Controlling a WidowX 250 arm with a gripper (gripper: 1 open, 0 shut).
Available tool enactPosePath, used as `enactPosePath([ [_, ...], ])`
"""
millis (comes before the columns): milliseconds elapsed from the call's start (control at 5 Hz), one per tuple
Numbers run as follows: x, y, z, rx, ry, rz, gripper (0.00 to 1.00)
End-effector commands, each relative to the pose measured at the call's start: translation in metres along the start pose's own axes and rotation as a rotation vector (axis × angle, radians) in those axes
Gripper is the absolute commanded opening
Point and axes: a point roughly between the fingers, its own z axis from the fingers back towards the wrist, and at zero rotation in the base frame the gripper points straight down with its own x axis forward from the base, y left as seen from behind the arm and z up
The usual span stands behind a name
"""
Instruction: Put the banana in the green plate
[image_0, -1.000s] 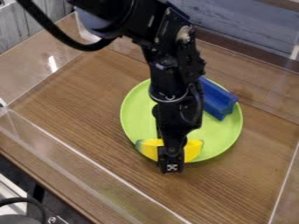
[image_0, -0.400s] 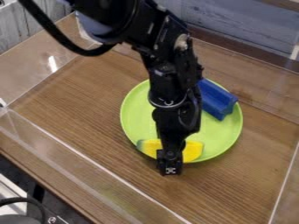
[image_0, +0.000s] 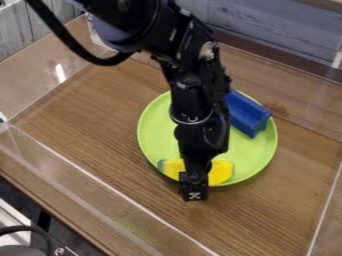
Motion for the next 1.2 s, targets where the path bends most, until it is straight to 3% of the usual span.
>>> enactPosePath([
  [0, 0.0004, 0.0040, 0.0028, 0.013, -0.014, 0.004, 1.00],
  [200, 0.0005, 0.0044, 0.0020, 0.010, -0.015, 0.001, 1.00],
  [400, 0.0001, 0.0048, 0.0008, 0.006, -0.017, -0.001, 0.00],
  [1000, 0.0004, 0.0076, 0.0010, -0.002, -0.025, -0.002, 0.00],
])
